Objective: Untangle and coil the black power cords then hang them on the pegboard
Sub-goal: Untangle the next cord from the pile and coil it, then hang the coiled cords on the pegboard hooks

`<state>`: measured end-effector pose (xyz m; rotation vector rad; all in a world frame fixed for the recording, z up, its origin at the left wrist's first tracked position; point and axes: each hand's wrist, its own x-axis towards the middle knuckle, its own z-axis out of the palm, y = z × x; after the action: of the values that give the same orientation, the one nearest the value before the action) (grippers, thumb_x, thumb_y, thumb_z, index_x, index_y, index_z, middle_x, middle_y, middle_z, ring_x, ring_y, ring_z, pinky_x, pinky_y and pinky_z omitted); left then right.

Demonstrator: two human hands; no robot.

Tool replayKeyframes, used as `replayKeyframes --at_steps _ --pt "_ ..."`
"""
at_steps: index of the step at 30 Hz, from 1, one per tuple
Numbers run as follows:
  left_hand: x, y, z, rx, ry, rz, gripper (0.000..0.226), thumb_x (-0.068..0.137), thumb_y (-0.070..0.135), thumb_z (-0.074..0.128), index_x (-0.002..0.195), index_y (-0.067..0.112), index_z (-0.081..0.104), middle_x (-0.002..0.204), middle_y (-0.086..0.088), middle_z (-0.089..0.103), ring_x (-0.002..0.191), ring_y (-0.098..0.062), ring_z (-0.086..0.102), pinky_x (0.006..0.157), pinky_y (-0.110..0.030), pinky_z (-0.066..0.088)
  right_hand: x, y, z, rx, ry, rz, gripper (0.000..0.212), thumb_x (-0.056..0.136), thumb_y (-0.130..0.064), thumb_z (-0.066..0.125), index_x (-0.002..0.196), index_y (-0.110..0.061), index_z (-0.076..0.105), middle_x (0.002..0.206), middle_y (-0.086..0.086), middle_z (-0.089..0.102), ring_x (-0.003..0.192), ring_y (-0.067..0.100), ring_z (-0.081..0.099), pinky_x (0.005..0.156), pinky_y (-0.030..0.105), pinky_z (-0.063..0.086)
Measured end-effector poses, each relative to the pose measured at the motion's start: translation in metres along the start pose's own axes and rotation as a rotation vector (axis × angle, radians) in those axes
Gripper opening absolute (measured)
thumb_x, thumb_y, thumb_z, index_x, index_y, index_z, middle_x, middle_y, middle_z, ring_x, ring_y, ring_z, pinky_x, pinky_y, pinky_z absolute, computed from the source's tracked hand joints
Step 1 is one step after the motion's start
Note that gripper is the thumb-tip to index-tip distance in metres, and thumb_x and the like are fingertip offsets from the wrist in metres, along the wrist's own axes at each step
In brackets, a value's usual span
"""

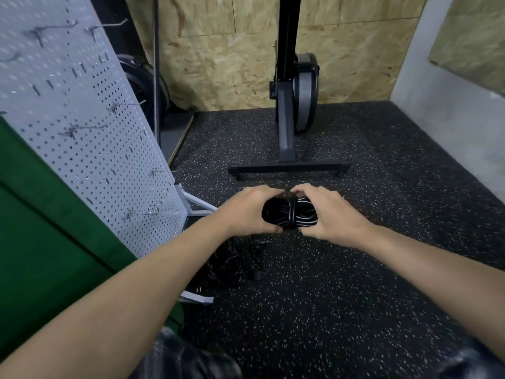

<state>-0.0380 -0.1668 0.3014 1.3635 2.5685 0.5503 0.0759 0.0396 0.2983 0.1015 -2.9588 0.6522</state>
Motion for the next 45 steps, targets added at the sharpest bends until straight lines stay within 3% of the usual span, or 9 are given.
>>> replayKeyframes --at_steps 7,15,17,19,24,29,33,40,45 --pt "-0.006 -0.043 0.018 0.101 -0.017 -0.174 0.045 0.063 0.055 0.083 0.091 0.021 0.071 0.088 0.004 0.067 0.085 -0.018 0.064 0.079 -0.039 0.057 0.034 -0.002 0.048 0.026 -0.115 -0.008 0.084 0.079 -0.033 0.087 0.149 -0.027 0.041 0.141 -0.005 0.056 0.13 0.016 0.05 0.111 0.04 0.041" --pt "-0.023 -0.117 0.109 -0.251 -0.05 -0.678 0.044 0.062 0.053 0.09 0.082 0.015 0.081 0.074 0.003 0.076 0.072 -0.01 0.071 0.072 -0.04 0.061 0.052 0.032 0.135 0.146 -0.276 0.238 0.094 0.081 -0.039 0.088 0.155 -0.028 0.031 0.153 -0.002 0.043 0.142 0.024 0.043 0.117 0.047 0.039" --pt "-0.024 -0.124 0.134 -0.371 -0.022 -0.762 0.043 0.066 0.052 0.092 0.087 0.016 0.082 0.078 0.006 0.075 0.077 -0.007 0.071 0.065 -0.025 0.056 0.052 0.036 0.159 0.224 -0.296 0.315 0.086 0.086 -0.044 0.082 0.154 -0.026 0.034 0.152 0.0 0.044 0.142 0.025 0.044 0.117 0.044 0.039" --pt "-0.022 -0.125 0.155 -0.506 0.015 -0.837 0.04 0.07 0.051 0.092 0.092 0.019 0.081 0.086 0.01 0.075 0.08 -0.001 0.069 0.06 -0.011 0.049 0.056 0.035 0.181 0.376 -0.27 0.491 0.082 0.089 -0.053 0.077 0.154 -0.024 0.038 0.153 0.001 0.049 0.139 0.025 0.049 0.115 0.041 0.041" --pt "-0.013 -0.115 0.186 -0.731 0.142 -0.949 0.046 0.076 0.053 0.089 0.103 0.02 0.069 0.096 0.011 0.071 0.084 -0.001 0.067 0.066 -0.014 0.052 0.081 0.024 0.217 0.859 -0.188 0.82 0.058 0.089 -0.054 0.076 0.13 -0.025 0.048 0.124 -0.007 0.058 0.116 0.018 0.058 0.102 0.034 0.048" --pt "-0.018 -0.104 0.192 -0.742 0.227 -0.876 0.058 0.072 0.062 0.084 0.11 0.023 0.063 0.105 0.009 0.068 0.094 -0.005 0.068 0.074 -0.022 0.058 0.099 0.022 0.246 0.91 -0.101 0.836 0.036 0.089 -0.03 0.081 0.119 -0.017 0.068 0.111 0.004 0.075 0.102 0.022 0.071 0.098 0.047 0.058" --pt "-0.026 -0.12 0.17 -0.801 0.285 -0.877 0.042 0.087 0.064 0.071 0.105 0.026 0.068 0.103 0.011 0.071 0.091 0.0 0.067 0.071 -0.013 0.05 0.108 0.022 0.236 1.005 -0.153 0.746 0.016 0.094 -0.021 0.076 0.109 -0.017 0.071 0.107 0.005 0.078 0.1 0.023 0.075 0.097 0.047 0.059" --pt "-0.021 -0.147 0.07 -0.892 0.448 -0.809 0.072 0.08 0.057 0.081 0.144 0.039 0.051 0.125 0.018 0.064 0.116 -0.006 0.063 0.105 -0.032 0.05 0.136 -0.021 0.177 1.078 -0.377 0.444 0.05 0.069 -0.022 0.077 0.118 -0.023 0.072 0.106 0.007 0.079 0.103 0.03 0.074 0.097 0.047 0.058" --pt "-0.037 -0.135 0.019 -0.751 0.423 -0.788 0.042 0.073 0.049 0.089 0.108 0.034 0.072 0.101 0.013 0.076 0.094 -0.007 0.074 0.082 -0.038 0.065 0.144 -0.057 0.153 1.078 -0.42 0.314 0.048 0.074 -0.01 0.071 0.12 -0.023 0.07 0.09 0.011 0.076 0.083 0.027 0.072 0.083 0.043 0.057"
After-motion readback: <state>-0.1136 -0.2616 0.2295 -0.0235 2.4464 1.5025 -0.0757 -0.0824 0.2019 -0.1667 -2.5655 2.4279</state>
